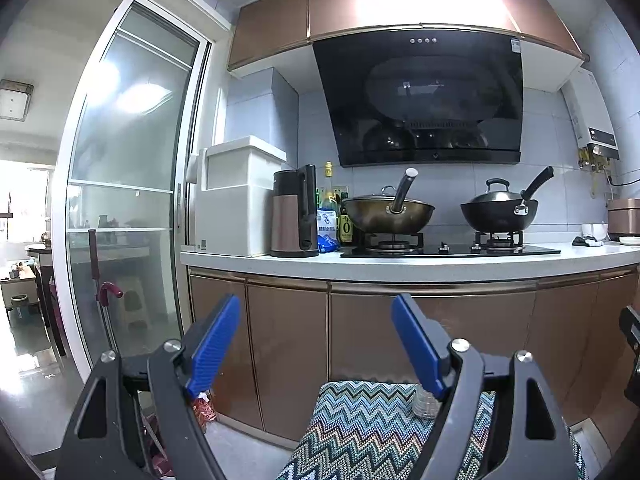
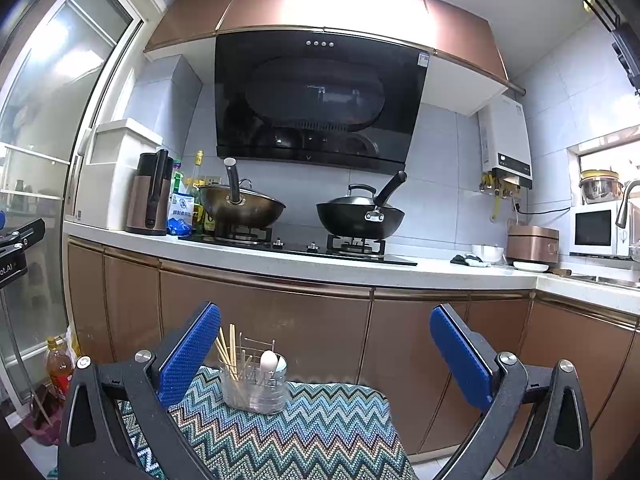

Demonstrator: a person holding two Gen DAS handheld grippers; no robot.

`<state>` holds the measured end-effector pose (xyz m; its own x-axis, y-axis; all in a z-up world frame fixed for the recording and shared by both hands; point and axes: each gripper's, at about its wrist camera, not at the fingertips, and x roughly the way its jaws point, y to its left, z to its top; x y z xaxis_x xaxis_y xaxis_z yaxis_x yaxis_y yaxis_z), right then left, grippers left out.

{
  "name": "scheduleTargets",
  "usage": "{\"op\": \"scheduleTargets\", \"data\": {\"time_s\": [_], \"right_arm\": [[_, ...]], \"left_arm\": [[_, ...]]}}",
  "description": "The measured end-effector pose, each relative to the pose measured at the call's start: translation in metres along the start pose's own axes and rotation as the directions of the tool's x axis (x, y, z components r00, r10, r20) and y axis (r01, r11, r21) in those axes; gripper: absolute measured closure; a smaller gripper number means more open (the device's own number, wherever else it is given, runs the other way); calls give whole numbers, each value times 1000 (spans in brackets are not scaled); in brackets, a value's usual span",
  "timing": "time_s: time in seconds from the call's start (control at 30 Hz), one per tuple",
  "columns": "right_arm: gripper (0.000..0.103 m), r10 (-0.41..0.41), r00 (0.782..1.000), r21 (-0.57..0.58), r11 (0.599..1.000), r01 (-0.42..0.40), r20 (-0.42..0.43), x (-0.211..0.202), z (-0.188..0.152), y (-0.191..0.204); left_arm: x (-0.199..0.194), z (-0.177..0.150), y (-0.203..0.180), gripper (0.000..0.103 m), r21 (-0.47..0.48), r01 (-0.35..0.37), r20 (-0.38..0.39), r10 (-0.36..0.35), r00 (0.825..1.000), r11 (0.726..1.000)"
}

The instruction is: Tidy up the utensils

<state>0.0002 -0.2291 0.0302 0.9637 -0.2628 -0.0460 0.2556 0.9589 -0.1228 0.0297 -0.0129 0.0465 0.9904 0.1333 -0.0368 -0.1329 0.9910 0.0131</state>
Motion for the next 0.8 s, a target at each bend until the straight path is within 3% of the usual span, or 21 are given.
{"op": "scheduleTargets", "data": {"time_s": [0.8], "right_arm": [[0, -6, 1000, -1, 1000, 6, -5, -1, 0, -1]], "left_arm": [[-3, 2, -2, 25, 8, 20, -2, -20, 1000, 1000]]}}
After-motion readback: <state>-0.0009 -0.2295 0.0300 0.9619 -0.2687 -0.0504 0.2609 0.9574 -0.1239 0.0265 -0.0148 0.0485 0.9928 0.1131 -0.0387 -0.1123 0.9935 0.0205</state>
